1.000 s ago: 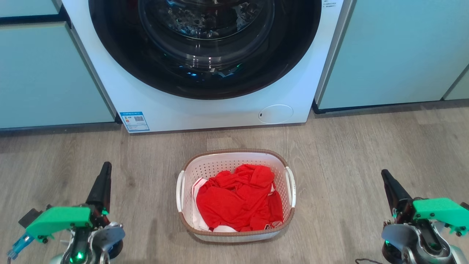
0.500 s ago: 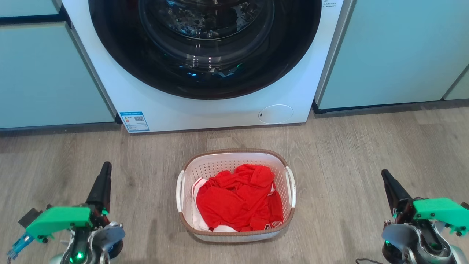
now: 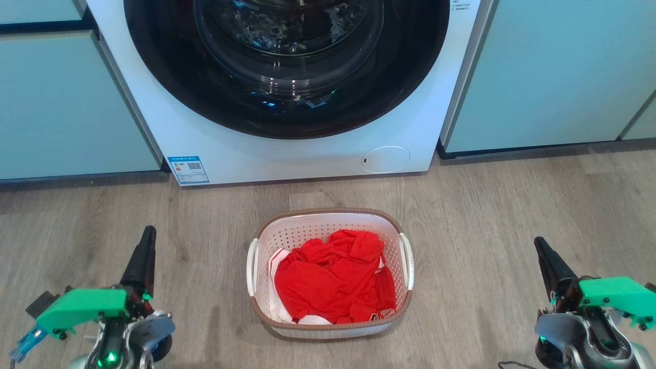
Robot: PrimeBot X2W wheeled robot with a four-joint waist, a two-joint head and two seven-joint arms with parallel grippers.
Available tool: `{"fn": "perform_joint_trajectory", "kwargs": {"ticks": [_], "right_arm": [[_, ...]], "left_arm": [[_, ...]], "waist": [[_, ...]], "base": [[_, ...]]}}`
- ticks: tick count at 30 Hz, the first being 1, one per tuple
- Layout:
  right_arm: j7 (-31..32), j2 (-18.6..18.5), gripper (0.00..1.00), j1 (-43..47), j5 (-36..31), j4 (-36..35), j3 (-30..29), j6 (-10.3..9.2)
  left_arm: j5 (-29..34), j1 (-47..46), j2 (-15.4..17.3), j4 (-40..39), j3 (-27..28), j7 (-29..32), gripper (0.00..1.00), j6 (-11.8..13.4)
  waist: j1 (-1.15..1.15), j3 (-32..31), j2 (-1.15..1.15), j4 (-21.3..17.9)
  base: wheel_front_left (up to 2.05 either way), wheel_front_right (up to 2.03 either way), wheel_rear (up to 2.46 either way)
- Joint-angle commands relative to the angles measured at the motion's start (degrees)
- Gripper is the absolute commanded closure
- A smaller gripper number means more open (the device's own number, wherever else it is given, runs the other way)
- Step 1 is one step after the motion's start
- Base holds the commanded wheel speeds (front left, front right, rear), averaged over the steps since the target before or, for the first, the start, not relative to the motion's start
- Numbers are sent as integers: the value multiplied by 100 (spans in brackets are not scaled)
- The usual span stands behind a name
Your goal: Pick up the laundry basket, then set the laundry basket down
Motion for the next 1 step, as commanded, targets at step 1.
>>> {"fn": "perform_joint_trajectory", "kwargs": {"ticks": [1], "right_arm": [[32,-20,100,-271,-37,-205,88,40]], "left_arm": [[-23,-286,53,-177,208,41,100,-38]], "waist": [[0,0,0,0]], "base": [[0,0,0]]}}
